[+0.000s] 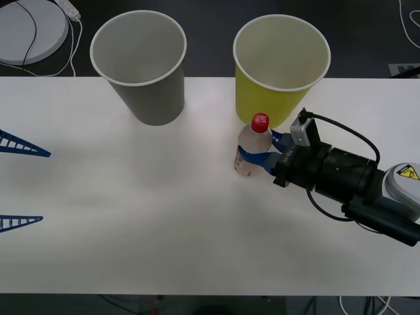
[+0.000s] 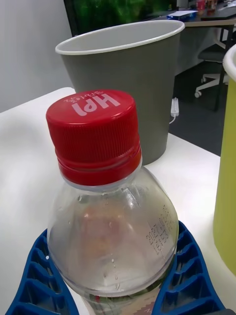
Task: Put the can into the green bin and the plastic bottle into the gray bin
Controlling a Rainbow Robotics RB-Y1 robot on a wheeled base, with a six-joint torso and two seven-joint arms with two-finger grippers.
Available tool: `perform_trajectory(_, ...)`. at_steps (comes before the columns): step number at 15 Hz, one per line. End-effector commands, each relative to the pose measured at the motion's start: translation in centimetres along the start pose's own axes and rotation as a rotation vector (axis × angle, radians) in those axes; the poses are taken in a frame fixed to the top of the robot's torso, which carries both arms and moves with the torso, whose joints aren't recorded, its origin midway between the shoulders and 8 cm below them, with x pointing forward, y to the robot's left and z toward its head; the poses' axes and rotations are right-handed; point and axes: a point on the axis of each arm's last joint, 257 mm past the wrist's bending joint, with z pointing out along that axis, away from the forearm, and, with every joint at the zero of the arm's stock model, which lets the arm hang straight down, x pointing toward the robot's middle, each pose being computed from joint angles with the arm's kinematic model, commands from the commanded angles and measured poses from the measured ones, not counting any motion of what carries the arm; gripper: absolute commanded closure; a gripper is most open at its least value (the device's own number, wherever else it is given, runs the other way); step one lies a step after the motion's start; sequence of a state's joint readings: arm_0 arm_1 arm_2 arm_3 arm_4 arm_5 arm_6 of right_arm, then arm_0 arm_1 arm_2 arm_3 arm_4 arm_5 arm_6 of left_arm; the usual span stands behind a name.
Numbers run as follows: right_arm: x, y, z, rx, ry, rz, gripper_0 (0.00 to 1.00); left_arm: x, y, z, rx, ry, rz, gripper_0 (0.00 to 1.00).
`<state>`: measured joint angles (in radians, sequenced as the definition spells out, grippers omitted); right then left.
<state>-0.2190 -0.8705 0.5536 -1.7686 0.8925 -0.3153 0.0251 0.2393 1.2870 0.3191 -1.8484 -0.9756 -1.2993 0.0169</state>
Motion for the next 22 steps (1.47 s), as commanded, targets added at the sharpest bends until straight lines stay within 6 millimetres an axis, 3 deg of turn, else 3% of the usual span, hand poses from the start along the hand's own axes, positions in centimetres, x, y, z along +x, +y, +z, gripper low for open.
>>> perform_trajectory(1, -1.0, -0.6, -1.2, -0.007, -0.005, 0.022, 1.0, 0.0, 0.0, 0.0, 0.0, 0.0, 0.0, 0.0)
perform_trajectory(7, -3.8, 0.4, -3.1, -0.059, 0.007, 0.086, 1.0, 0.0, 0.0, 0.0, 0.0, 0.0, 0.0, 0.0)
perform_trajectory(12, -6.9, 0.3, -4.2, -0.078, 0.0, 0.017, 1.0, 0.0, 0.0, 0.0, 0.0, 0.0, 0.0, 0.0)
perform_trajectory(22, -11.6, 1.1, -4.9, -0.132, 0.049, 0.012, 1.0, 0.0, 0.0, 0.0, 0.0, 0.0, 0.0, 0.0)
